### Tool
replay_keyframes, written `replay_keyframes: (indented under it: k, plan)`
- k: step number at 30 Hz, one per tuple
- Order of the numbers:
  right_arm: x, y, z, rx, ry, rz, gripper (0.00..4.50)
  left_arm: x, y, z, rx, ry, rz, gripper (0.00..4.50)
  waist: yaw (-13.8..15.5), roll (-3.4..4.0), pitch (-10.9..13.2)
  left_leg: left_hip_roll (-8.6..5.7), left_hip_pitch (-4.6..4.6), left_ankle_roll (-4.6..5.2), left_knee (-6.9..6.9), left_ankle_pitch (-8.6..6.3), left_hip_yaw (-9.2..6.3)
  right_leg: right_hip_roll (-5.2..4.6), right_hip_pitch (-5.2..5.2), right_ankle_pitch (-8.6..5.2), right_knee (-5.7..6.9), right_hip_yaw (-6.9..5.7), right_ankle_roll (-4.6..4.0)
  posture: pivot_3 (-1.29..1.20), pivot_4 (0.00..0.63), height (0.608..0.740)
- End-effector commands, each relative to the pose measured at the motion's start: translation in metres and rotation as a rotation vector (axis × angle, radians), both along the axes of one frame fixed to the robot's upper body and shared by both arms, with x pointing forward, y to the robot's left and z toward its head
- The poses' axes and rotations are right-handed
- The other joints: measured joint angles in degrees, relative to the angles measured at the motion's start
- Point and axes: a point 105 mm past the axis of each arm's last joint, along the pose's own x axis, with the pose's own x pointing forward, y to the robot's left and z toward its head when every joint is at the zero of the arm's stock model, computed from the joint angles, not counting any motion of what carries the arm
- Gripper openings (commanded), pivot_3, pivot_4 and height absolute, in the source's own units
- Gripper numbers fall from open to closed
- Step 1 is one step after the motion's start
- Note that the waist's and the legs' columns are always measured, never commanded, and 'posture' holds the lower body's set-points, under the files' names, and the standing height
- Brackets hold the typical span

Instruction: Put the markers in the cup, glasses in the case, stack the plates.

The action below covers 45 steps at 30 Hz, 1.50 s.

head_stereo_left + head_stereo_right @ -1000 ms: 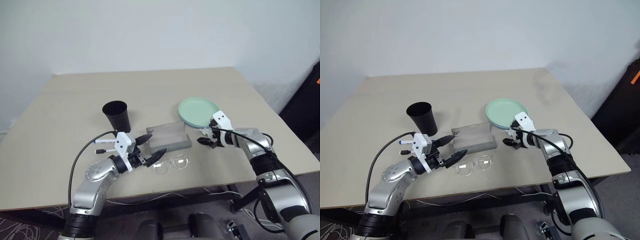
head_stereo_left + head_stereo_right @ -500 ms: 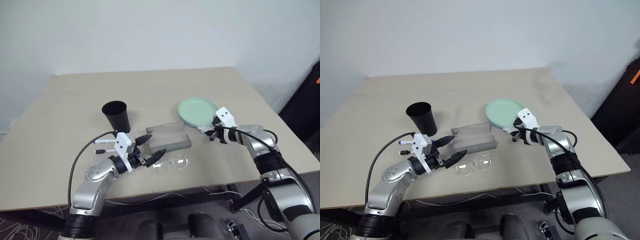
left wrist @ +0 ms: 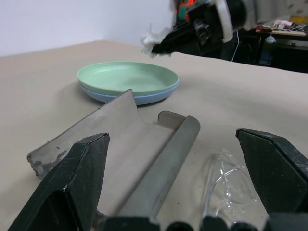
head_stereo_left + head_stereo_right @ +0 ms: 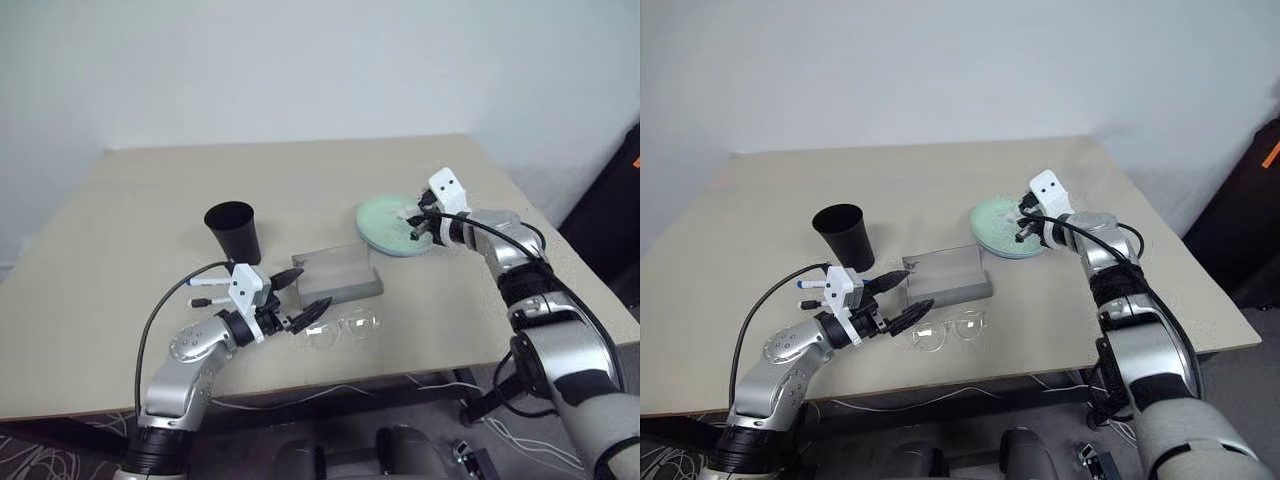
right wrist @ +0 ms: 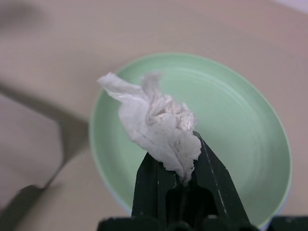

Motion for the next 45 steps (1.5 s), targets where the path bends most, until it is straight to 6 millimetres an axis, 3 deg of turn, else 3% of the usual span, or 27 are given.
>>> replay_keyframes:
  k: [1,2,13,16,20,26,33,45]
  plan:
    - [0.011,0.001,0.02,0.041,-0.079,-0.02,0.51,0.003,0.0,0.015,0.006,-0.058,-0.009,4.5,0.0,0.01,0.0,-0.01,-0.01,0.0,0.0,0.0,0.0,0.0,-0.01,0.0,0.0,0.01,0.01,0.0,0.0,0.72]
    - [0.012,0.001,0.02,0.046,-0.08,-0.019,0.66,0.003,0.0,0.015,0.007,-0.059,-0.009,4.5,0.0,0.01,0.0,-0.01,-0.02,0.01,-0.01,-0.01,0.01,0.01,-0.03,0.01,-0.01,0.01,0.02,0.0,0.0,0.72]
    - [0.013,-0.001,0.022,0.052,-0.102,-0.007,4.42,0.002,0.002,0.015,0.014,-0.056,-0.007,4.5,-0.1,0.03,0.0,0.03,0.06,0.0,-0.03,0.01,-0.02,0.06,0.03,0.02,0.03,0.07,0.03,0.0,0.0,0.72]
    - [0.011,-0.002,0.027,0.034,-0.15,0.03,4.42,0.002,0.002,0.015,0.02,-0.054,-0.017,4.5,-0.3,0.03,0.0,0.02,0.05,0.0,-0.03,0.01,-0.02,0.06,0.03,0.02,0.02,0.09,0.04,0.0,0.0,0.72]
    - [-0.006,0.002,0.028,0.069,-0.173,0.209,4.42,0.004,0.003,0.014,0.059,-0.045,-0.055,4.5,-0.2,0.02,0.0,0.01,0.04,0.01,-0.03,0.0,-0.05,0.08,0.03,0.02,0.02,0.09,0.04,0.0,0.0,0.72]
    - [-0.042,-0.001,-0.004,0.007,-0.127,0.414,4.42,0.008,0.002,0.015,0.177,-0.01,-0.197,4.5,-0.3,0.02,0.0,0.01,0.07,0.0,0.0,0.01,-0.1,0.12,0.13,0.02,0.02,0.09,0.05,0.0,0.0,0.72]
    - [-0.058,-0.005,-0.024,0.035,-0.09,0.42,4.42,0.008,-0.002,0.013,0.417,0.053,-0.488,4.5,-0.4,0.06,0.0,0.08,0.11,-0.04,0.06,0.03,-0.01,0.26,0.08,0.0,0.05,0.25,0.01,0.0,0.0,0.72]
    - [-0.079,-0.003,-0.031,0.081,-0.075,0.455,4.42,0.027,-0.032,0.008,0.638,0.007,-0.728,4.5,0.0,0.02,0.0,0.07,0.09,-0.03,0.07,0.04,0.04,0.67,0.05,0.0,0.02,0.97,0.01,0.0,0.0,0.72]
